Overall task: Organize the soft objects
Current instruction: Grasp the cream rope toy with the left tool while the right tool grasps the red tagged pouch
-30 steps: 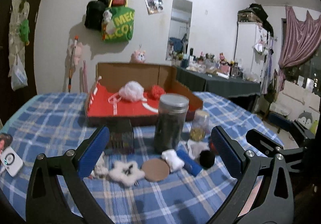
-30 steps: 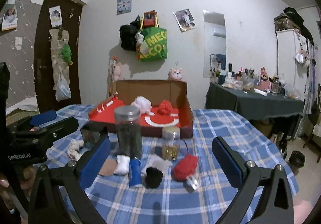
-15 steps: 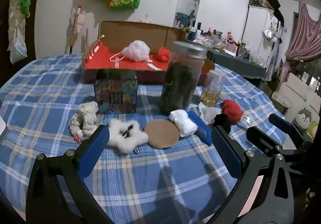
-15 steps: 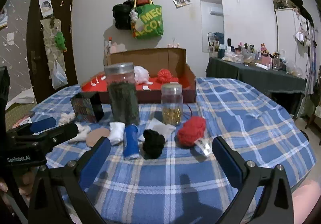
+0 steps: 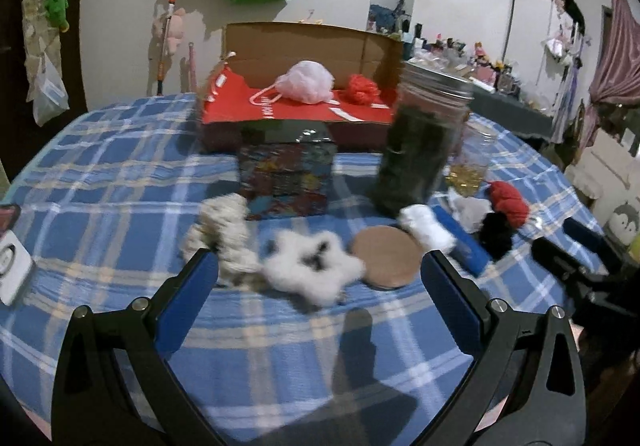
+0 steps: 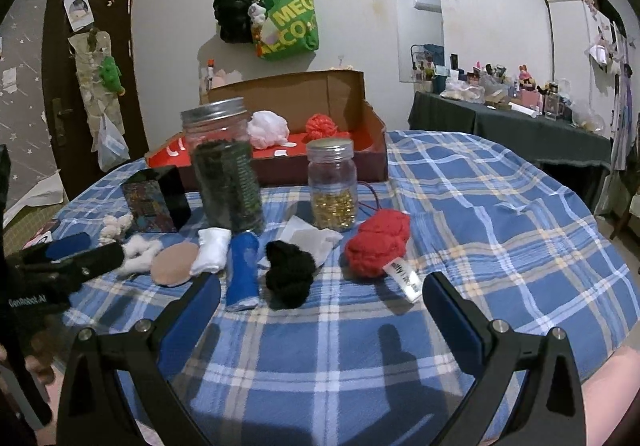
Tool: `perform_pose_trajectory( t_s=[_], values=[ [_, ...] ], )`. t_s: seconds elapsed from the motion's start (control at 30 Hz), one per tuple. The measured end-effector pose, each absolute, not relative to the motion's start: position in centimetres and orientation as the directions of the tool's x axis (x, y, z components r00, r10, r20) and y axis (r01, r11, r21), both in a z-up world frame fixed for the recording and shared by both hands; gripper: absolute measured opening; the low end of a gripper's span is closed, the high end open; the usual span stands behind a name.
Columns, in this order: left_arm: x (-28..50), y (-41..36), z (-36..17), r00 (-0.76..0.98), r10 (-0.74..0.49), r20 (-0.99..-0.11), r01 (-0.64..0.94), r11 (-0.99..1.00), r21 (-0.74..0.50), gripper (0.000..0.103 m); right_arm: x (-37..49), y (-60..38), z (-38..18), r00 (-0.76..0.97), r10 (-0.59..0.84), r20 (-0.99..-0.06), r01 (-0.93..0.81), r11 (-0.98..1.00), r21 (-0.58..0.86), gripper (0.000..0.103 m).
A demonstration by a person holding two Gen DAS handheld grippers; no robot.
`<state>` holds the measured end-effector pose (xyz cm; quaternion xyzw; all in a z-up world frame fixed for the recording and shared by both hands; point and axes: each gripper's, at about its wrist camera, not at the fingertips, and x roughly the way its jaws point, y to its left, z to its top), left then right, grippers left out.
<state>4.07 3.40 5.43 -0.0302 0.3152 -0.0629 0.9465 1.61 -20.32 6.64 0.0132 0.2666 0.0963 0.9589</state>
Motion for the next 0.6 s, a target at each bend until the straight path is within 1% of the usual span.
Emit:
perform_pose_trajectory(
  t_s=[0.33, 0.5, 0.57, 0.6],
  values=[
    [6.5, 8.2, 6.6, 0.778, -0.079, -0.623, 0.036, 0.996, -0.081, 0.103, 4.6, -22.3, 7.2, 0.82, 0.15, -0.552, -0.121, 0.989, 0.09, 0.103],
    [8.3, 9.3, 5.9, 0.745, -0.087, -0.661, 0.035, 0.995, -0.092, 0.102, 6.3, -23.5, 7.3, 0.808, 0.121, -0.576, -0.083, 0.992, 0.092, 0.103],
    [8.8, 9.5, 5.3, 0.733, -0.105, -0.672, 0.043, 0.993, -0.107, 0.098, 7.0, -23.9, 7.2, 0.799, 0.117, -0.589, -0.072, 0.992, 0.099, 0.103],
    [9.0, 9.5, 5.0, 0.725, -0.115, -0.678, 0.051, 0.992, -0.114, 0.089, 7.5, -24.2, 7.1, 0.794, 0.109, -0.598, -0.062, 0.993, 0.099, 0.103]
  ],
)
